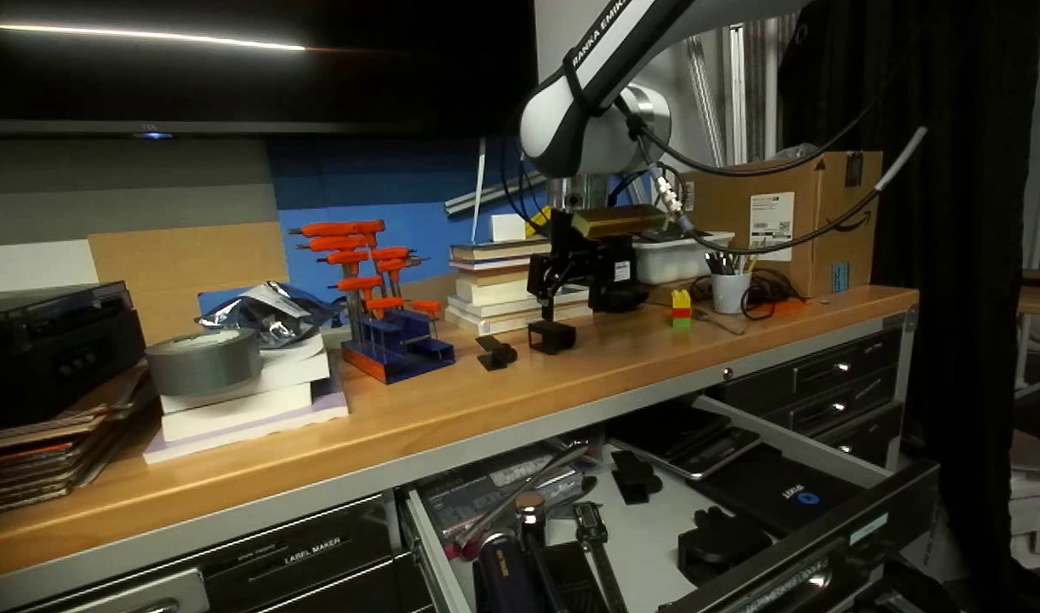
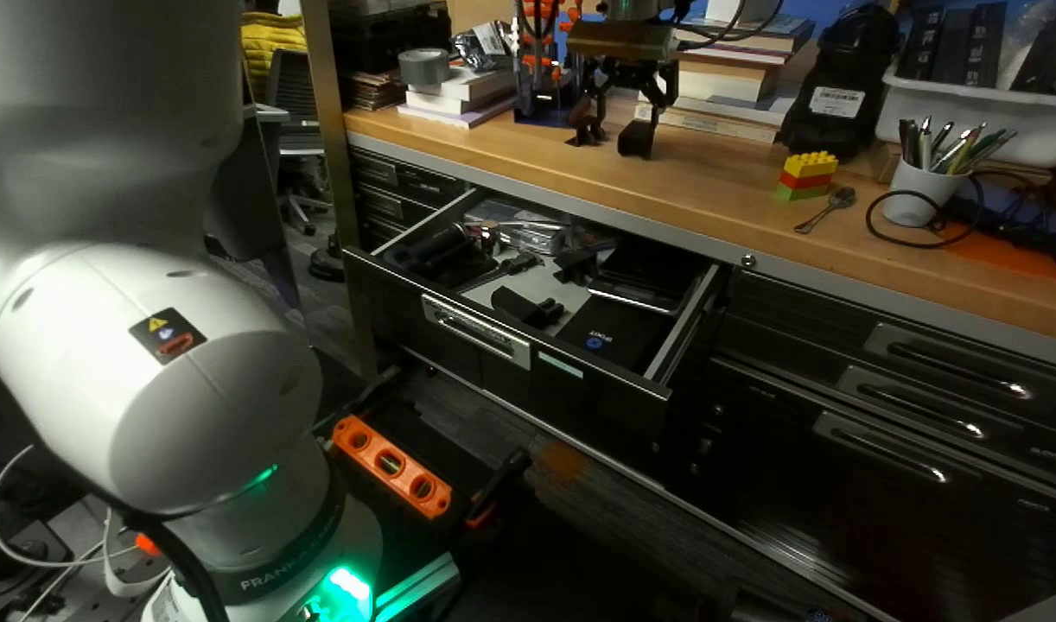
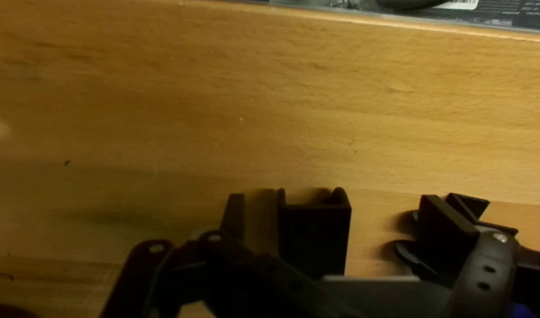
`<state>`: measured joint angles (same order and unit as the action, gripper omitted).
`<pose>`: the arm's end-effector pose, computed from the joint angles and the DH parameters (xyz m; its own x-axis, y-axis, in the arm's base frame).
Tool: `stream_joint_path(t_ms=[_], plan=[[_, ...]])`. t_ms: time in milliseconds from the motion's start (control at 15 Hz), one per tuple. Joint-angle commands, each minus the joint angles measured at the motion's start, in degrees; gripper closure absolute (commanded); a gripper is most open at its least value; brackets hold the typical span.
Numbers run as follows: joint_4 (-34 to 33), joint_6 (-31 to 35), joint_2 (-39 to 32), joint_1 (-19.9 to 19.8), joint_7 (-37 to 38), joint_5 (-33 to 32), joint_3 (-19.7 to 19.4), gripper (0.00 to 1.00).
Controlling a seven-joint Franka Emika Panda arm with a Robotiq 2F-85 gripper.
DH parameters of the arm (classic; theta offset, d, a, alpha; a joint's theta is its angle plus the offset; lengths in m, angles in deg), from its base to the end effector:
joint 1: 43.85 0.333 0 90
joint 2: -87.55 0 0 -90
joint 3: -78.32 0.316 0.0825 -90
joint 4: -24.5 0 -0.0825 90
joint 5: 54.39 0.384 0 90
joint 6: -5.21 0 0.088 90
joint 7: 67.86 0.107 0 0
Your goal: Pick up all the black objects and put them in the open drawer and close it
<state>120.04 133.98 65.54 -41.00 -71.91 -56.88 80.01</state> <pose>0.6788 0.0504 0.4029 0.9665 0.1705 0.1921 0.1657 -0.9853 0.0411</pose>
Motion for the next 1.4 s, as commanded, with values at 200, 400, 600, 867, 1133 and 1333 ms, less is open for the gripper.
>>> stream_joint_path(t_ms=[200, 400, 600, 867, 1133, 1333], plan=[[-13.4, -0.8, -10.7, -3.2, -9.8, 2.9, 1.8, 0.00], [-17.3, -1.7, -13.9, -3.9, -11.5, 3.2, 2.4, 0.00], [-20.2, -3.6, -16.3, -3.9, -11.4, 2.9, 2.5, 0.00], [-22.4, -6.1, -18.0, -3.5, -11.1, 2.5, 2.6, 0.00], [-23.1, -8.3, -18.3, -2.9, -10.1, 2.0, 2.2, 0.43], [-22.3, -10.8, -17.3, -2.5, -9.3, 1.6, 1.9, 0.66]])
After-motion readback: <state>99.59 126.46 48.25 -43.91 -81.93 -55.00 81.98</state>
